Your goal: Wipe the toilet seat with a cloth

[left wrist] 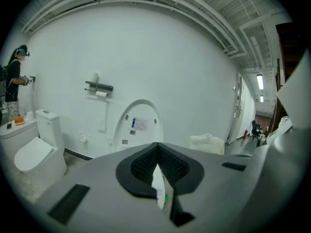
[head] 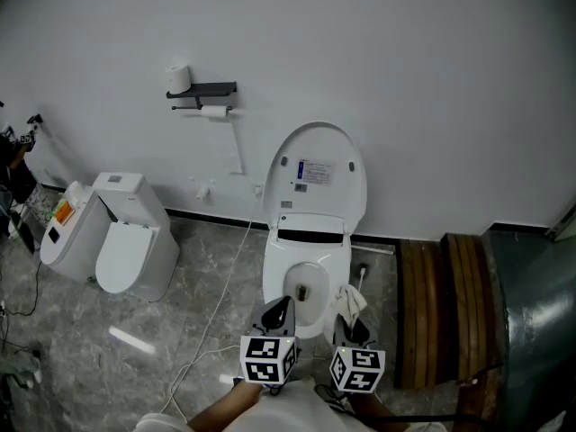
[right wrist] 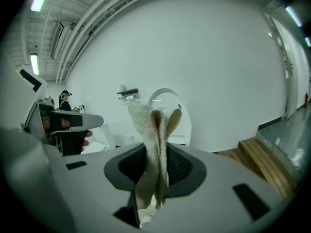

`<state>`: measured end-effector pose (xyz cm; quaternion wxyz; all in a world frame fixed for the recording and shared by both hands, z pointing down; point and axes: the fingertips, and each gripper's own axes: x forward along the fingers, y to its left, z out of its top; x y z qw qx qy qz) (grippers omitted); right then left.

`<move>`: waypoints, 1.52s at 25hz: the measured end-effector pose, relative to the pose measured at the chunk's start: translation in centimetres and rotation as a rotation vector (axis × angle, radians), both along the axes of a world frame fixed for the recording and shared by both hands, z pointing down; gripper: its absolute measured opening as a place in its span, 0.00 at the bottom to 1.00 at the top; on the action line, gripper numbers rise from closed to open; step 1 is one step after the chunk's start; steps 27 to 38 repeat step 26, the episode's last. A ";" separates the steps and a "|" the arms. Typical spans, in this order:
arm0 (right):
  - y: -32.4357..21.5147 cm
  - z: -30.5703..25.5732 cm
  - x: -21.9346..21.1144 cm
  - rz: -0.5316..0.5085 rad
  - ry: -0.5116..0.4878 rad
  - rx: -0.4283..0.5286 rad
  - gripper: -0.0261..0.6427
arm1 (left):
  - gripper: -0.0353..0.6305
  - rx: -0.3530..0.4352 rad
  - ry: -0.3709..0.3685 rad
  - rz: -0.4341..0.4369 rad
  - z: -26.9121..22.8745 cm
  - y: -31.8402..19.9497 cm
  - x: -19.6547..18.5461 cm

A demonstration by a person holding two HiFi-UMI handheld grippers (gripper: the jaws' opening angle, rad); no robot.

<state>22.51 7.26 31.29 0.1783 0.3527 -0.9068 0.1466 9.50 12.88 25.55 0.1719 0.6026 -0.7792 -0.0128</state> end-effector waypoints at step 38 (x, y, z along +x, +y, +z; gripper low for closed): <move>-1.1 0.6 -1.2 0.009 0.000 -0.025 0.18 | 0.07 -0.013 0.011 -0.016 0.5 -0.8 -1.6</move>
